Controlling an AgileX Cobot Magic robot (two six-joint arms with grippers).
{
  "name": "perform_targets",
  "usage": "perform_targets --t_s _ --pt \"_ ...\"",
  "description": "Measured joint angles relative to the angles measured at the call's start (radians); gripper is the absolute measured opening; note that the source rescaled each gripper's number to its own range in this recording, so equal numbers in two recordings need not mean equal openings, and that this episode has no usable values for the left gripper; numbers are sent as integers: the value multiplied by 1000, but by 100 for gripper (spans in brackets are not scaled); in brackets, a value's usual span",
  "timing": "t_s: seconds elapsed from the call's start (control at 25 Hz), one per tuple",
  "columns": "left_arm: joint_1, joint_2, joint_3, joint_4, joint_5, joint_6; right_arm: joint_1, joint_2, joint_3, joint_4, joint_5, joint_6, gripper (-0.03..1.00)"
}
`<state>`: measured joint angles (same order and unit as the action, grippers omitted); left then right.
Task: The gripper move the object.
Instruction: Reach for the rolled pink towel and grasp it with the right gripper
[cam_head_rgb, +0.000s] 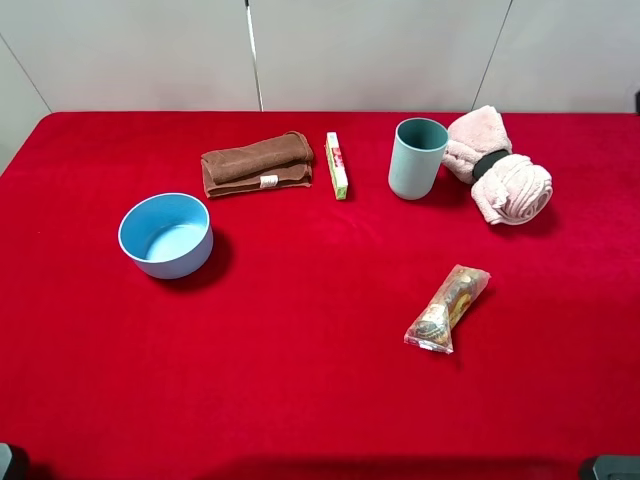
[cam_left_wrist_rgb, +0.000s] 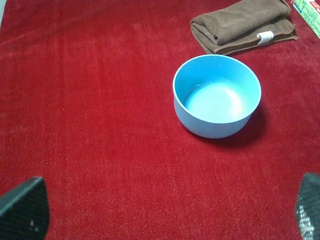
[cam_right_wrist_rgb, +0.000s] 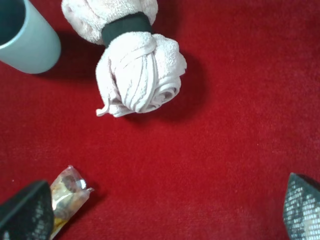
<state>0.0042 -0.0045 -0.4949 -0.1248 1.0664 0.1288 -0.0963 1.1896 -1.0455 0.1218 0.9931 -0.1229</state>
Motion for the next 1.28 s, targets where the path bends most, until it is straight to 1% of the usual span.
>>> perform_targets --t_s 0.28,0.52,0.68,0.92,1.08,1.28 --pt "0 0 0 0 0 0 0 195 -153 0 12 -43 100" --pt "0 0 0 0 0 0 0 309 -246 7 16 -64 100" --pt "0 0 0 0 0 0 0 363 -266 21 16 -91 100" --pt "0 0 0 0 0 0 0 417 -266 38 6 -100 100" --pt "0 0 0 0 0 0 0 457 -267 38 -28 -116 100" --pt "0 0 0 0 0 0 0 535 -309 46 -37 -119 100"
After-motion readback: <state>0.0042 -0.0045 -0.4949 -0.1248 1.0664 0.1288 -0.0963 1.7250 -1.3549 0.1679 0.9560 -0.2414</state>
